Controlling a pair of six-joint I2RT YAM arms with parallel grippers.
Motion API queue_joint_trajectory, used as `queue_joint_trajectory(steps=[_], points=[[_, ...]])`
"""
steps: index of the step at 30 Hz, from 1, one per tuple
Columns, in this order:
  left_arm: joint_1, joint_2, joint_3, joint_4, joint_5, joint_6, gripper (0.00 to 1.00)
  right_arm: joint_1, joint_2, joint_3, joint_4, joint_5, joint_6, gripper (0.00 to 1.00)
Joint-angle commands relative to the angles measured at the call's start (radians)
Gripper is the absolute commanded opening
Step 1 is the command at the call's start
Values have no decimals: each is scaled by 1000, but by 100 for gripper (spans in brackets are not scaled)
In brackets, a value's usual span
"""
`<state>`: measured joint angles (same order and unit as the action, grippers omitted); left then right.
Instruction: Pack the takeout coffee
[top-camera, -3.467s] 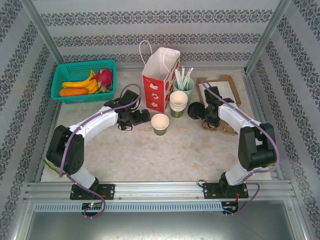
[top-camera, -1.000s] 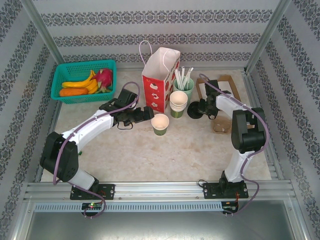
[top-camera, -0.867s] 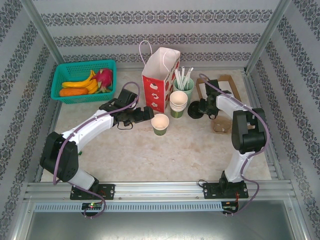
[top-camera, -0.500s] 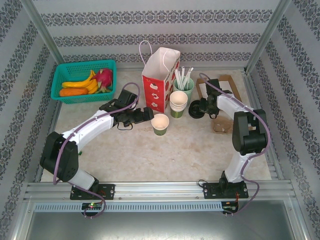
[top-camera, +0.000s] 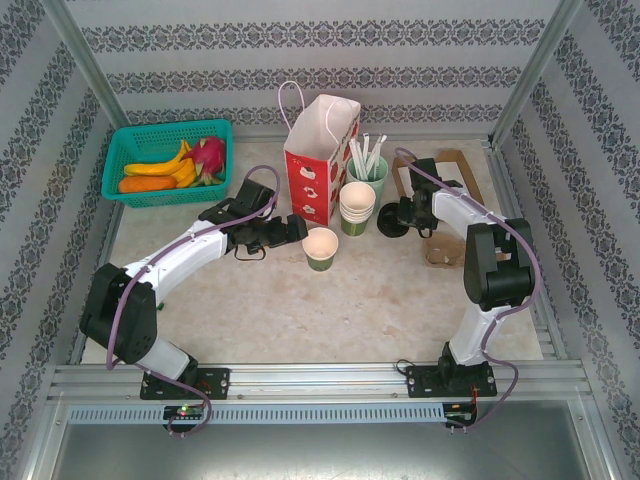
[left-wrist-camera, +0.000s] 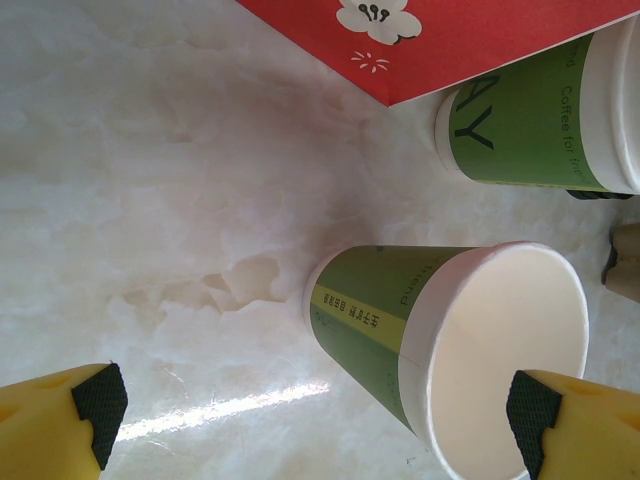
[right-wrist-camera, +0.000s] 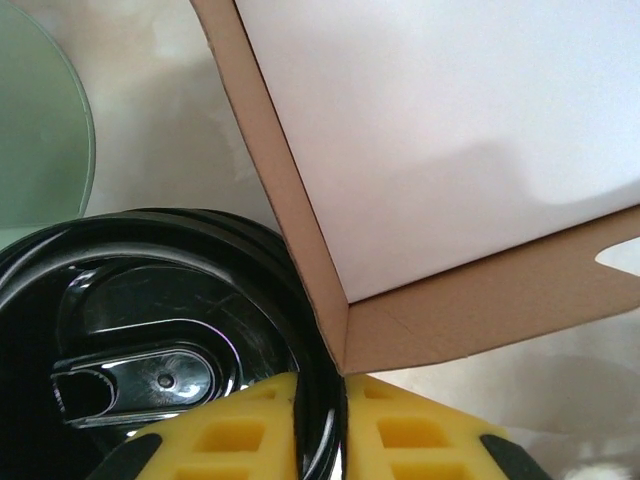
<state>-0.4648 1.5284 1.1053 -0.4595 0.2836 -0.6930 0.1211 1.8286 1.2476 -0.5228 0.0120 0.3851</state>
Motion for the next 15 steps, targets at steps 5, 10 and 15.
queue_joint_trajectory(steps=[5,10,15], points=[[-11,-25,-14,7,-1,-4,99,26,-45,6,-26,65,-26,15],[-11,-36,-23,35,12,1,99,45,-108,-32,6,127,-53,13],[-11,-75,-50,101,32,22,99,62,-177,-105,84,174,-79,13]])
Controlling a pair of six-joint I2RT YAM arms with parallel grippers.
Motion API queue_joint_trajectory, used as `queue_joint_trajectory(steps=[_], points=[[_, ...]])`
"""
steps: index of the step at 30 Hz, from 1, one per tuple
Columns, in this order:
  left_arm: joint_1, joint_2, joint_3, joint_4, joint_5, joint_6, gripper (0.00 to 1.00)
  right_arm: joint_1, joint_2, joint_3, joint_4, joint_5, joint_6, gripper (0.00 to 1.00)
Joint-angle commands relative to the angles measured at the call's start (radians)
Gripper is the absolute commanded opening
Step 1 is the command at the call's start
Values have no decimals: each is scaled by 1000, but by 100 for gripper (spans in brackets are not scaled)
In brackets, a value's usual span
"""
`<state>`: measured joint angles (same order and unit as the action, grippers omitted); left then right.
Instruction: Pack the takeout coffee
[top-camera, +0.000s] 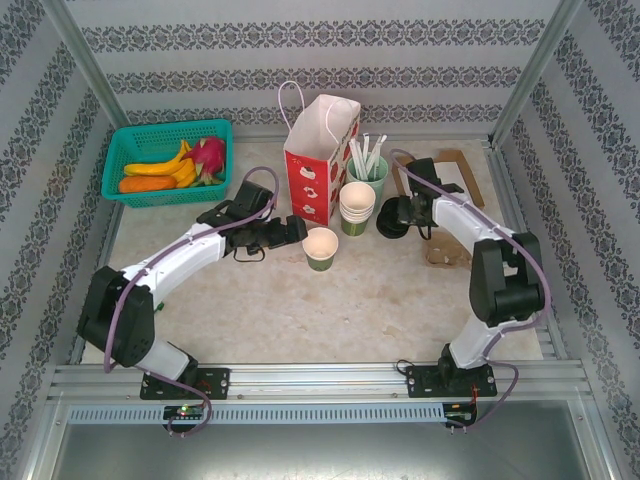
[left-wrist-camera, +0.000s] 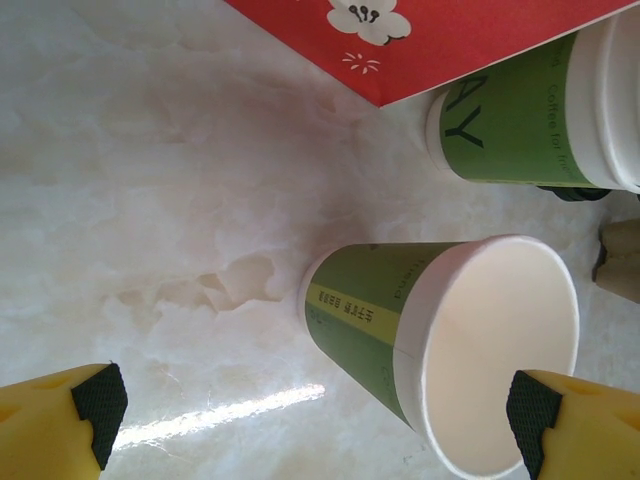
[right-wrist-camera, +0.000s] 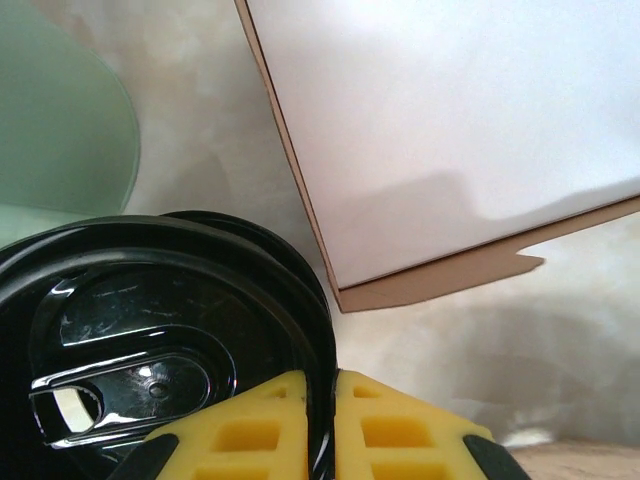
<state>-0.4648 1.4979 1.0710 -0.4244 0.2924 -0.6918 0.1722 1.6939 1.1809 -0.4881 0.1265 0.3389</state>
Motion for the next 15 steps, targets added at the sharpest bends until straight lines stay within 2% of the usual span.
queue_joint_trajectory(steps=[1,5,10,15], points=[[-11,-54,-18,79,29,28,99,17,-56,-55,66,64,-39,13],[-12,-87,-27,129,68,64,99,51,-129,-115,132,125,-65,13],[-26,-129,-8,176,66,120,99,136,-256,-137,122,318,-84,13],[-58,-92,112,167,66,169,99,237,-376,-93,107,345,-92,14]])
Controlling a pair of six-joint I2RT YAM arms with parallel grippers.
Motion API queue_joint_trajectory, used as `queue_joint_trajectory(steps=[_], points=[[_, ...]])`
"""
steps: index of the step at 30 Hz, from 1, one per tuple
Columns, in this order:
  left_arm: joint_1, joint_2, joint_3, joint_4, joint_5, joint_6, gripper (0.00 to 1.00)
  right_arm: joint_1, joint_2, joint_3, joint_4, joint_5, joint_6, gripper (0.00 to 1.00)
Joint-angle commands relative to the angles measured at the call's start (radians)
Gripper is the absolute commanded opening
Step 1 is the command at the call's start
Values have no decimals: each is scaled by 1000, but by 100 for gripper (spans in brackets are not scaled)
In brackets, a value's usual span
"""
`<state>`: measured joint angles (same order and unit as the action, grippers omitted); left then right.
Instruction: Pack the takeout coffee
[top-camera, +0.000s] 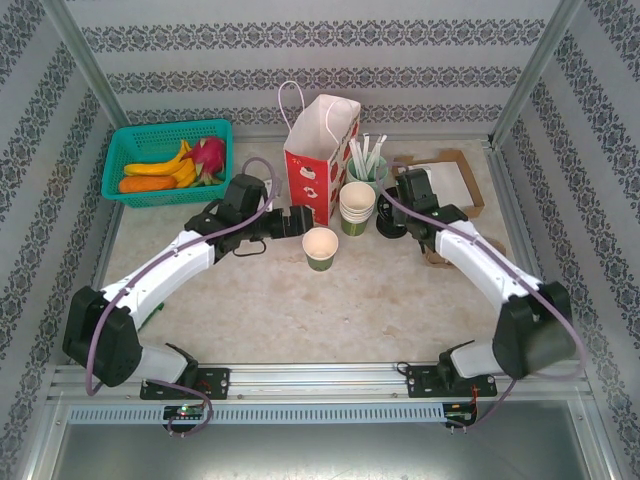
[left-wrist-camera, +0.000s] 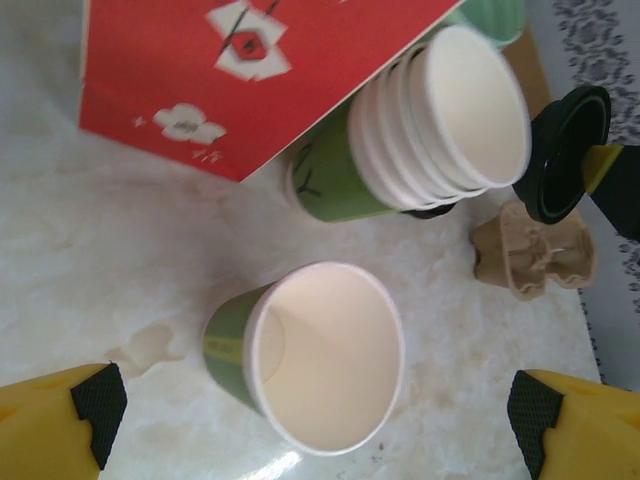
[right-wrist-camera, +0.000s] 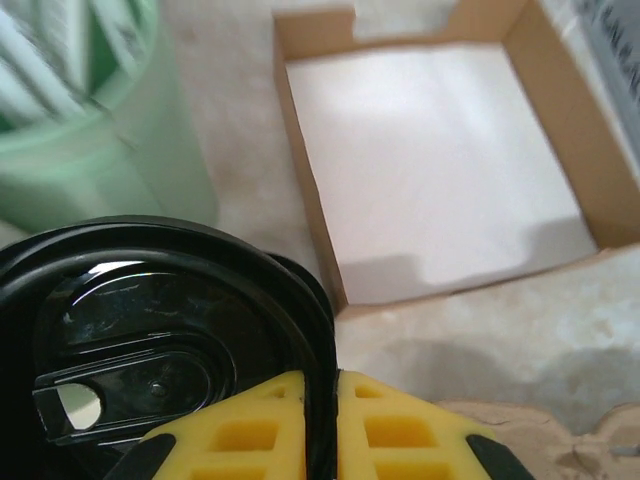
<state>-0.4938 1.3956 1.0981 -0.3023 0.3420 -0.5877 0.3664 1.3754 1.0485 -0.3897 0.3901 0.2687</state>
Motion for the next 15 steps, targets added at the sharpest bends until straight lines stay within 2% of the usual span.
queue_joint_trajectory(steps=[1,9,12,15], points=[[-36,24,123,40,20,77,99,63,-73,56,3,83,-21,14],[-91,148,312,91,38,91,93,242,-60,204,-26,202,17,14],[-94,180,358,87,19,97,88,276,-35,242,-27,215,44,14],[-95,198,386,71,-10,119,78,303,-4,280,-38,237,46,14]])
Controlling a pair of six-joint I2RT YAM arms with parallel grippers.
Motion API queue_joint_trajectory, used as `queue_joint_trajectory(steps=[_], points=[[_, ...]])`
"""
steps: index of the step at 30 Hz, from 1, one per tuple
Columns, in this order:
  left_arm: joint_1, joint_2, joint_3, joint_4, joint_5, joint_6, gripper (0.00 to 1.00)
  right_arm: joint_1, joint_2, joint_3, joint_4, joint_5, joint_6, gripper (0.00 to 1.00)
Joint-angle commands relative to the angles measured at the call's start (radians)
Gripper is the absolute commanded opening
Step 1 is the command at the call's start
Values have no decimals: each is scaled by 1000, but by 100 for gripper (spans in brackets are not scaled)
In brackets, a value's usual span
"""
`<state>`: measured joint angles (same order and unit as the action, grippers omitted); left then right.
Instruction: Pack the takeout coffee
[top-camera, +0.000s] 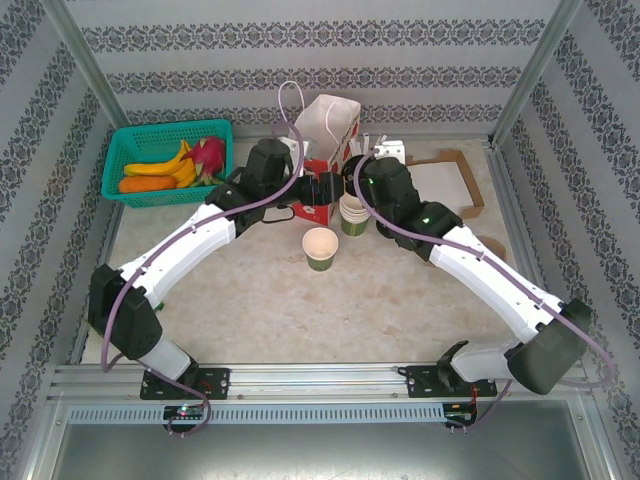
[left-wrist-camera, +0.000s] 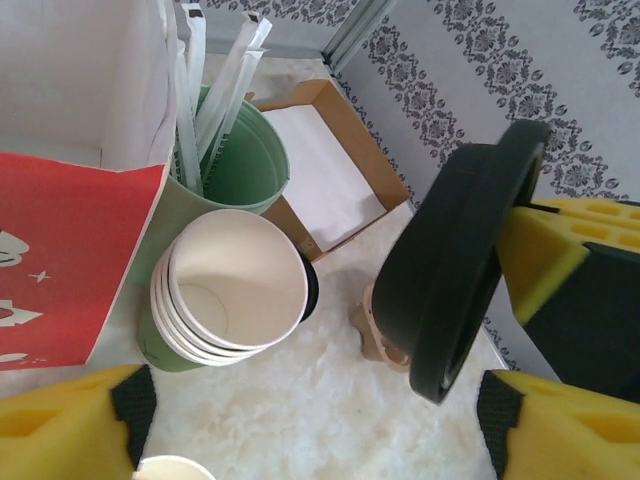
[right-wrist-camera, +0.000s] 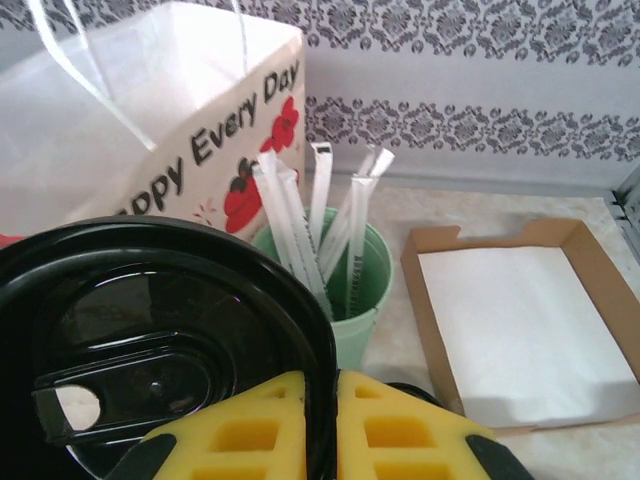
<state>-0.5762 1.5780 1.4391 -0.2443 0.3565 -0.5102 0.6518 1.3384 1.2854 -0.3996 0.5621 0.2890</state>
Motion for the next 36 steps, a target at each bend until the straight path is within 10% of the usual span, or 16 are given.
queue_joint_trajectory(steps=[1,36], points=[[-13,19,55,5,-25,50,75,28,48,57,-36,75,27,14],[-36,93,159,-73,-106,190,0,54,44,110,-4,-95,74,20]])
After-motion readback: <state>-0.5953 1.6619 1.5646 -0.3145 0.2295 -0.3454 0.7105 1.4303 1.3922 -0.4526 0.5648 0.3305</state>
